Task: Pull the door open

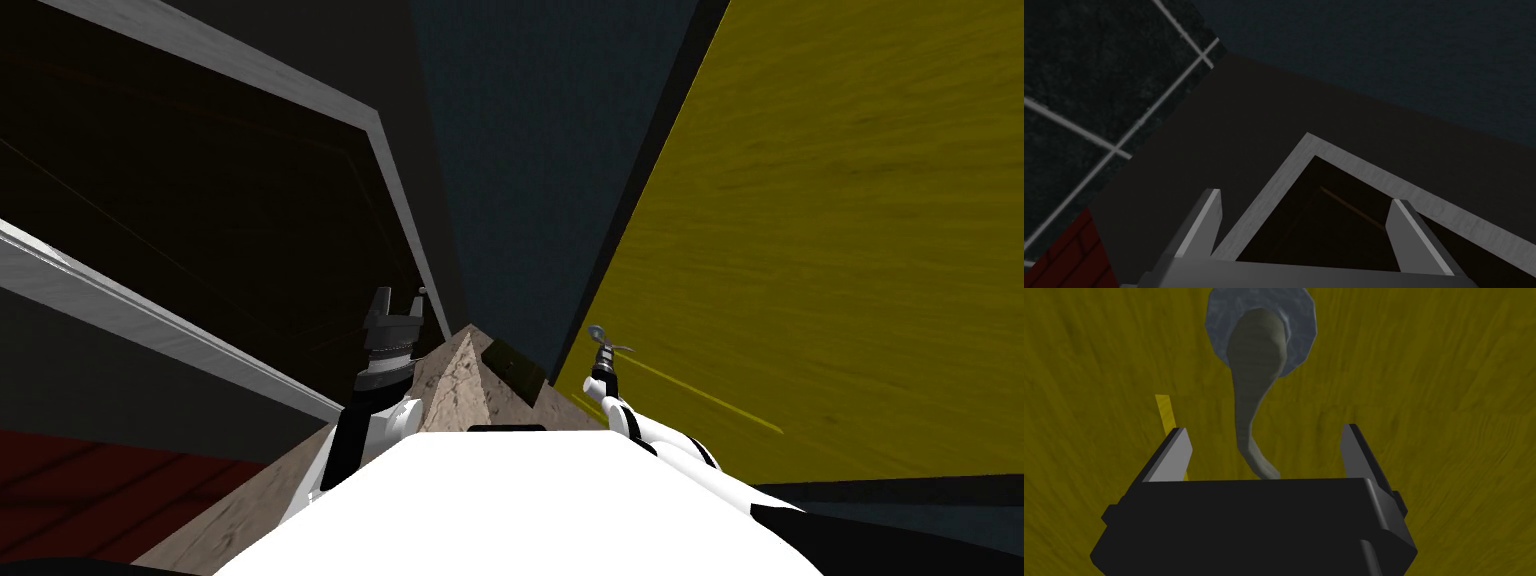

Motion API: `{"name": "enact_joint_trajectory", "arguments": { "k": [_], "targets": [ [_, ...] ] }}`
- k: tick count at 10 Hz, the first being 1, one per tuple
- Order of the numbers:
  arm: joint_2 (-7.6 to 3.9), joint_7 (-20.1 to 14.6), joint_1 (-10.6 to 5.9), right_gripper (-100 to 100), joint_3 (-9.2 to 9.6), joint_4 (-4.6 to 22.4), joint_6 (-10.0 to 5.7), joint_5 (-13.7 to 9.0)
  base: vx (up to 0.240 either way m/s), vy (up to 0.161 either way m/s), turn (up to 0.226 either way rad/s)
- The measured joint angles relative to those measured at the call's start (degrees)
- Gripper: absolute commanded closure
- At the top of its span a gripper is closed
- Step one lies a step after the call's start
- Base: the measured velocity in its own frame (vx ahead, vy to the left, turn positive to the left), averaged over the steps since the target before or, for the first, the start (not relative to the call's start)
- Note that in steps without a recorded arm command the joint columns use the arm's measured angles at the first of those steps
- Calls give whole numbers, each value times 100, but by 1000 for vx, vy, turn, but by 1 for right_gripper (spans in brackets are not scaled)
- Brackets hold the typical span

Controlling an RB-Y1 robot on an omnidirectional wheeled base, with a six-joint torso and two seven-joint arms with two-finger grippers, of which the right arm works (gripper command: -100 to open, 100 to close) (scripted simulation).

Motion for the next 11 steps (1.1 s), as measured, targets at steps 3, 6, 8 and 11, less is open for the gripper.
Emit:
{"name": "enact_joint_trajectory", "arguments": {
  "k": [3, 6, 8, 11],
  "targets": [
    [1, 24, -14, 100, -42, 19, -9, -1, 68, -54, 11],
    [1, 15, -9, 100, -46, 14, 4, -7, -19, 15, -3],
    [8, 19, 1, 100, -44, 22, 11, -5, -3, 1, 0],
    [-49, -18, -41, 100, -32, 88, -28, 1, -107, 66, 2]
  ]
}}
